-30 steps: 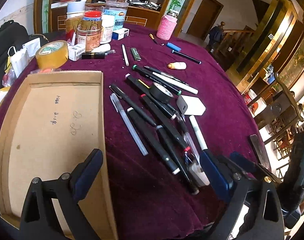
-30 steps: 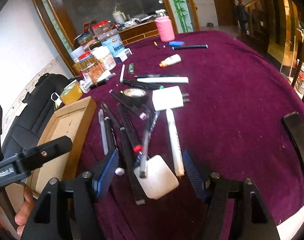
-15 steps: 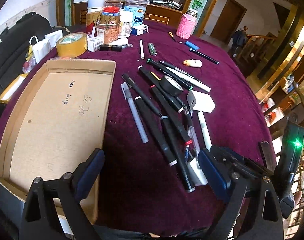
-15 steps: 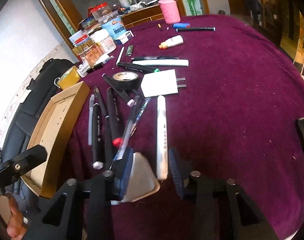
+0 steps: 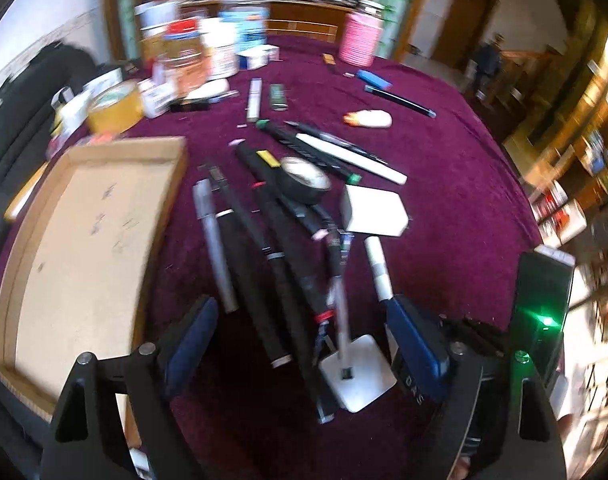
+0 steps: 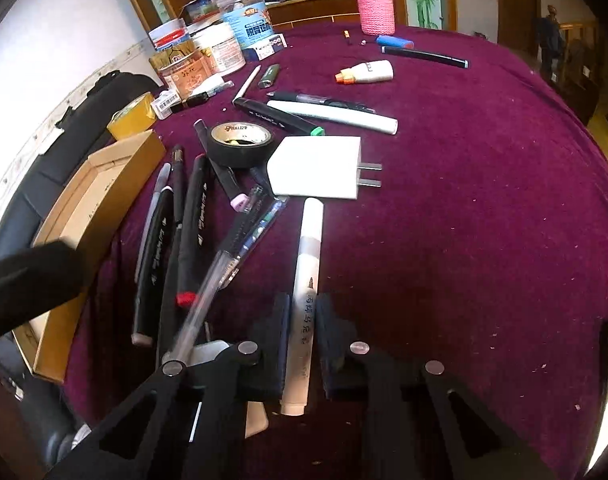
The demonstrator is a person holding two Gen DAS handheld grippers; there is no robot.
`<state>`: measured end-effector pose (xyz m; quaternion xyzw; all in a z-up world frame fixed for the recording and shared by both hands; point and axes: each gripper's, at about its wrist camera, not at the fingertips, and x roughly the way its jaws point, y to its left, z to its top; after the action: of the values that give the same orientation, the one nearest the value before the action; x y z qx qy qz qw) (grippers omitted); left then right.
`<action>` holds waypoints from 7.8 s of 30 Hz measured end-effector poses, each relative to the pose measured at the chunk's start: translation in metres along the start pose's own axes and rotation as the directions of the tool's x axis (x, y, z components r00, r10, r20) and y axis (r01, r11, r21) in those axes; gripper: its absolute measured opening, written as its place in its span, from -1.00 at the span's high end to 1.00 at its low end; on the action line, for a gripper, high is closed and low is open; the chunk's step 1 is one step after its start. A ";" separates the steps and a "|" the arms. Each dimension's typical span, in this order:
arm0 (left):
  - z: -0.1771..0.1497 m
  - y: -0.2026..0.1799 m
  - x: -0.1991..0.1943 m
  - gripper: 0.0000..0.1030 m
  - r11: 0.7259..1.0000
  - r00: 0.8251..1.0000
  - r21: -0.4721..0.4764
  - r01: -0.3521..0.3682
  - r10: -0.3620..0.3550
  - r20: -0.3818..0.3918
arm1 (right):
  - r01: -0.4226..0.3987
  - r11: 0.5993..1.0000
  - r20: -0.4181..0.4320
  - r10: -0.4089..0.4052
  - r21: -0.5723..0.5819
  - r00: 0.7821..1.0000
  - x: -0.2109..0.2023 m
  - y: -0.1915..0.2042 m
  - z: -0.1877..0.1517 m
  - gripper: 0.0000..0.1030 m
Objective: Organize rigid objects
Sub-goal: 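Grasp the white marker with the right tool while the left tool grasps the clear black-capped pen, then carry both pens into the cardboard tray and open both tools, then grasp the white square charger with the right tool, then grasp the thick black marker with the left tool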
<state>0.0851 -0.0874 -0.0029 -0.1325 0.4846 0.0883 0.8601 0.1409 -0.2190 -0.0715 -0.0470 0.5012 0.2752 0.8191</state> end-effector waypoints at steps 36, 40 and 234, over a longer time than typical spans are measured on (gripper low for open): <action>-0.010 -0.006 0.045 0.84 0.986 0.979 0.052 0.160 -0.152 -0.134 | -0.087 0.995 0.060 0.084 0.042 0.995 0.000 -0.013 -0.007 0.77; -0.013 0.005 0.021 0.84 0.985 0.982 0.027 0.173 -0.170 -0.087 | -0.054 0.998 0.071 0.052 0.031 0.996 -0.001 -0.009 -0.007 0.78; -0.016 0.070 0.028 0.73 0.984 0.991 -0.170 0.059 -0.078 -0.108 | -0.076 0.990 0.067 0.084 -0.120 0.994 -0.008 0.038 -0.034 0.00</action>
<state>0.0671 -0.0257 -0.0446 -0.2251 0.5190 0.0910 0.8196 0.0919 -0.2020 -0.0743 -0.0650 0.4560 0.3382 0.8206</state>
